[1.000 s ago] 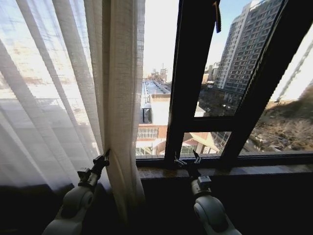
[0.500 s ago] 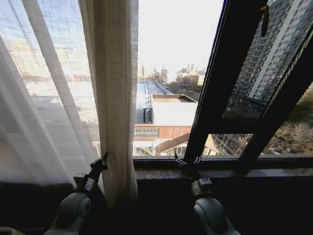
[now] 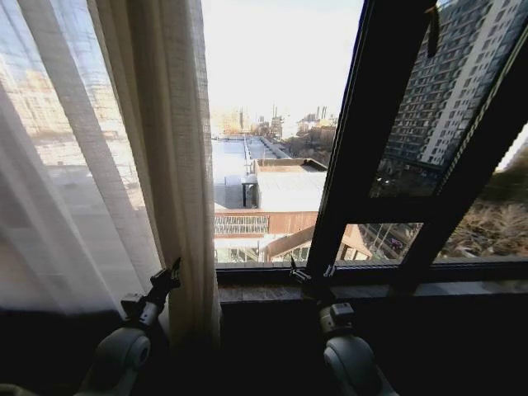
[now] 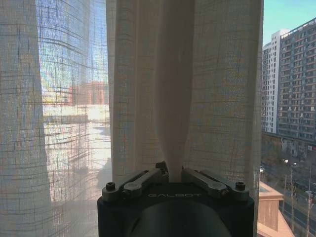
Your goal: Open the curtains by pulling them apart, changing their state from closed to fully open.
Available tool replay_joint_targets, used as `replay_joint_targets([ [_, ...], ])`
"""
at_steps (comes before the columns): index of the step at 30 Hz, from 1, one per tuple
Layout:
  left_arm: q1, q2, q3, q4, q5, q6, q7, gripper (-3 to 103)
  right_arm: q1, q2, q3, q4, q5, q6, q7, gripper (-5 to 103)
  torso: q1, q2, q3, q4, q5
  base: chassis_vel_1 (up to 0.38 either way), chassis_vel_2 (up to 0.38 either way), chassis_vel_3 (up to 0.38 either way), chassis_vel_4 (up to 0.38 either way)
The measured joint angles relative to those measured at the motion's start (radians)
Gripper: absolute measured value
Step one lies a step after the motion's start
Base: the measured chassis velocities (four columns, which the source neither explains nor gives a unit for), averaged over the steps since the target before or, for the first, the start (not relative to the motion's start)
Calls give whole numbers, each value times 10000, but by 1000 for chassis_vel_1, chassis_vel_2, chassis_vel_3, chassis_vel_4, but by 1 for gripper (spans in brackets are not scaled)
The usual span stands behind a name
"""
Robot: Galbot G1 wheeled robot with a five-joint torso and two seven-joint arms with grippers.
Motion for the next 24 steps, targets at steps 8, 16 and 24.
replay_joint_targets([
  [8, 6, 11, -24, 27, -4, -25, 0, 0, 12, 38, -42, -3, -134, 1, -27, 100, -2, 1, -1, -1, 2, 0, 0, 0, 0],
  [16, 4, -4, -27, 70, -4, -82, 2, 0, 11, 77, -67, -27, -216, 1, -33, 100, -1, 0, 0, -1, 1, 15, 19, -16, -25],
  [24, -17, -16, 0, 77, -5, -91, 4, 0, 23, 61, -59, -41, -219, 1, -32, 100, -1, 0, -1, -1, 2, 80, 86, -83, -81],
])
